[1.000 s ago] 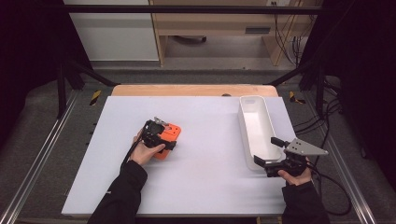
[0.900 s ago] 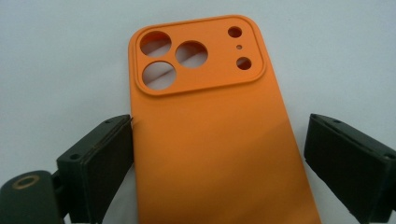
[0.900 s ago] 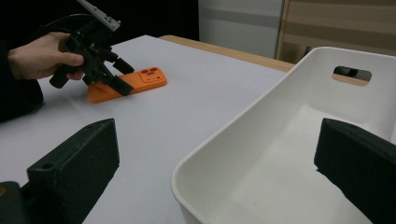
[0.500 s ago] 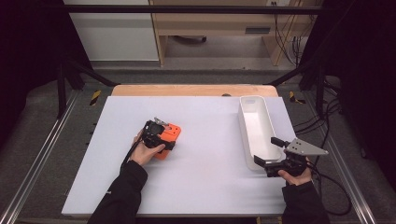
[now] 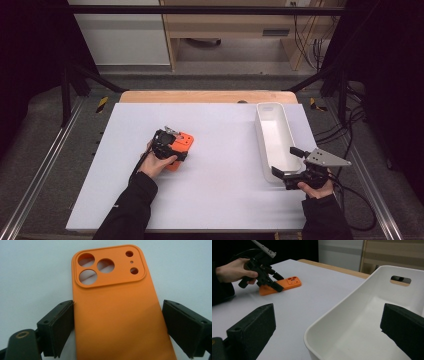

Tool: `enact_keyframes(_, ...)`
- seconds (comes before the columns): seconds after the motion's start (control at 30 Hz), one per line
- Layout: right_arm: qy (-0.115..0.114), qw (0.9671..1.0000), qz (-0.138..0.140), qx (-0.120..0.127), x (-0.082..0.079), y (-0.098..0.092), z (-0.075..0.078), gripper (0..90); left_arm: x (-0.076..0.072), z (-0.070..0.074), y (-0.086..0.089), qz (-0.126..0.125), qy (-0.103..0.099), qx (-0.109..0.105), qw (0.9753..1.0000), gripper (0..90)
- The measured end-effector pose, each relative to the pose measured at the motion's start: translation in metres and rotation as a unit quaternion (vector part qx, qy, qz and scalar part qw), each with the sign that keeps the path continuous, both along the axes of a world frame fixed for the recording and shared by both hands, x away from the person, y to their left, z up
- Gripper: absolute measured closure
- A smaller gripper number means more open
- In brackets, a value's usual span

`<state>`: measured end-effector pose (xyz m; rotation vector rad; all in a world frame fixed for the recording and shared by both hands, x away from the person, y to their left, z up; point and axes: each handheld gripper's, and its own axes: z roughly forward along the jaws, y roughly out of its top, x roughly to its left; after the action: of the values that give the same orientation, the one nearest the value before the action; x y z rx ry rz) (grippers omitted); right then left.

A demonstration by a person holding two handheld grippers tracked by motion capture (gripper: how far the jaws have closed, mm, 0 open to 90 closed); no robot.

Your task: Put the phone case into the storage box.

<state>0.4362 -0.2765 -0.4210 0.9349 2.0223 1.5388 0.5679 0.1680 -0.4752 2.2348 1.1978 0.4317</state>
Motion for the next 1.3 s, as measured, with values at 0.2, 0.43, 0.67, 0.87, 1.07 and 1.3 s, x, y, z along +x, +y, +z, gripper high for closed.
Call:
enact_keyframes(0.2, -0.002, 1.0, 0.001, 0.0, 0.0, 0.0, 0.0, 0.4, 0.0, 0.0, 0.0, 0.004, 0.0, -0.002, 1.0, 12.8)
enact_keyframes(0.43, 0.0, 1.0, 0.003, 0.001, 0.0, 0.0, 0.0, 0.4, 0.0, 0.002, 0.001, 0.0, 0.002, -0.001, 1.0, 13.2)
enact_keyframes(0.67, -0.001, 1.0, 0.003, 0.001, 0.0, 0.0, 0.0, 0.4, -0.003, 0.009, 0.004, 0.003, -0.008, -0.009, 0.9999, 13.4)
enact_keyframes(0.87, -0.002, 1.0, 0.004, 0.001, 0.0, 0.0, 0.0, 0.4, -0.007, 0.02, 0.006, -0.002, -0.018, -0.019, 0.9997, 13.4)
enact_keyframes(1.07, -0.003, 1.0, 0.004, 0.0, -0.001, 0.0, 0.001, 0.4, -0.014, 0.031, 0.006, -0.014, -0.03, -0.028, 0.9991, 13.4)
enact_keyframes(1.3, -0.003, 1.0, 0.005, 0.0, -0.001, 0.0, 0.001, 0.4, -0.024, 0.042, 0.006, -0.026, -0.049, -0.035, 0.9979, 13.4)
